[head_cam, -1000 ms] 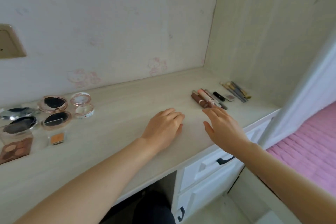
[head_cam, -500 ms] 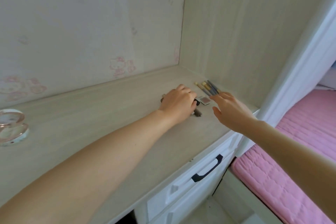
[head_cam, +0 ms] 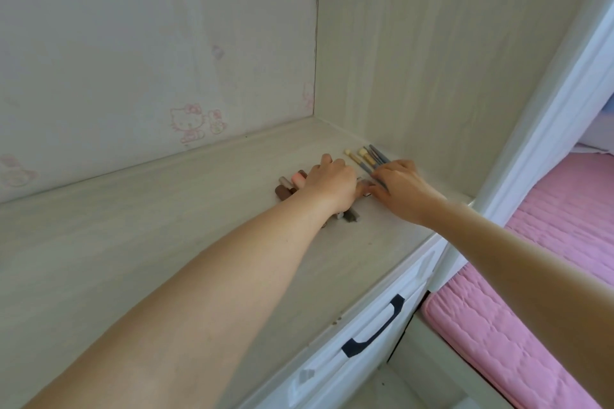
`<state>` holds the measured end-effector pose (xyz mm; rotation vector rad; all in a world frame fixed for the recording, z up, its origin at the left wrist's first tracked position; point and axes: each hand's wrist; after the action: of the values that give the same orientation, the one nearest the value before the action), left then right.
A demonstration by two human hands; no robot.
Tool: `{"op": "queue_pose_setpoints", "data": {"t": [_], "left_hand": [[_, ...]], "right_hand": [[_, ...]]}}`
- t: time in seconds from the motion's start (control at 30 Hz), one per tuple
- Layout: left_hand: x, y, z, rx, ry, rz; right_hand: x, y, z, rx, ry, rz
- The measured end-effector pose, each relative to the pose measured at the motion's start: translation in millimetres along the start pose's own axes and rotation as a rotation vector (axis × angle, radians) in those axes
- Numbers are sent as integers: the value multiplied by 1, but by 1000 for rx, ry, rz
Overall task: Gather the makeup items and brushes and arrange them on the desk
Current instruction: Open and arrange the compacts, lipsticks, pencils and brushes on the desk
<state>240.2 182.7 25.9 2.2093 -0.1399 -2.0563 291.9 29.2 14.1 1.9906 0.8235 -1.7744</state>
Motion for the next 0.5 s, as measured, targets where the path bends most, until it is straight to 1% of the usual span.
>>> {"op": "queue_pose_setpoints", "data": {"t": [0.1, 0.17, 0.23, 0.33, 0.5], "left_hand": [[1, -1, -1, -1, -11, 54], [2, 0, 1, 5, 18, 94], [3, 2, 5, 24, 86, 98], [4, 5, 9, 85, 197, 47], [1, 12, 20, 173, 357, 140]], "right_hand": [[2, -5, 1, 18, 48, -28], [1, -8, 1, 48, 74, -69], [0, -10, 2, 108, 95, -170], [2, -12, 7, 253, 146, -410], [2, -14, 18, 314, 340, -619]]}}
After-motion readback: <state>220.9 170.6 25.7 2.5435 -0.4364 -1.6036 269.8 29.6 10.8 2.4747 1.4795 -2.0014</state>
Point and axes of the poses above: each hand's wrist, its own z-axis away from the middle knuckle, its own x-axis out of the palm, y = z × x
